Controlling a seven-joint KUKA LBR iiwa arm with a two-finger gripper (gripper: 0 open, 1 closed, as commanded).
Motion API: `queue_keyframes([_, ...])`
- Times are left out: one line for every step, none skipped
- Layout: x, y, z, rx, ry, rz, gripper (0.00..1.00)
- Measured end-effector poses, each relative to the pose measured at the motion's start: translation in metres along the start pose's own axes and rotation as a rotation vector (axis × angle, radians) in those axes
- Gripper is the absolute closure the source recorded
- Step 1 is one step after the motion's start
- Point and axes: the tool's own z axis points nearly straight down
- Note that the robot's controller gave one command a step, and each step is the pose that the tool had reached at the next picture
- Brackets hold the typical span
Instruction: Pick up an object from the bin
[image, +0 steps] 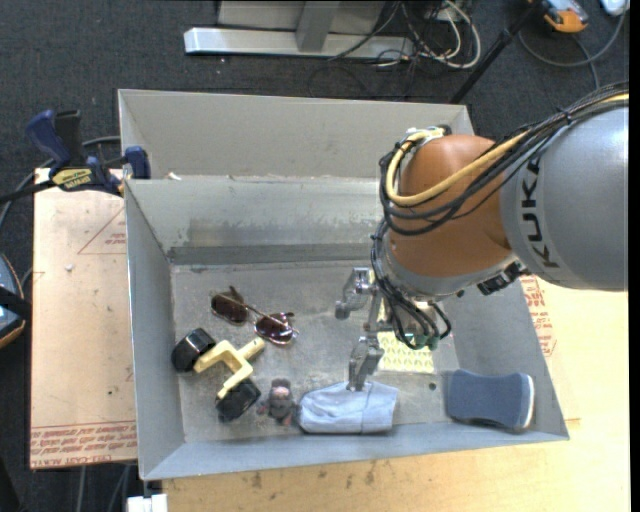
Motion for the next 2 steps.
queue_keyframes([-0.002,0.0,-0.004,0.0,-0.008,0.002,0.0])
queue_keyframes([0.012,-0.008,0.048,0.0,-0.011,-0.124,0.0])
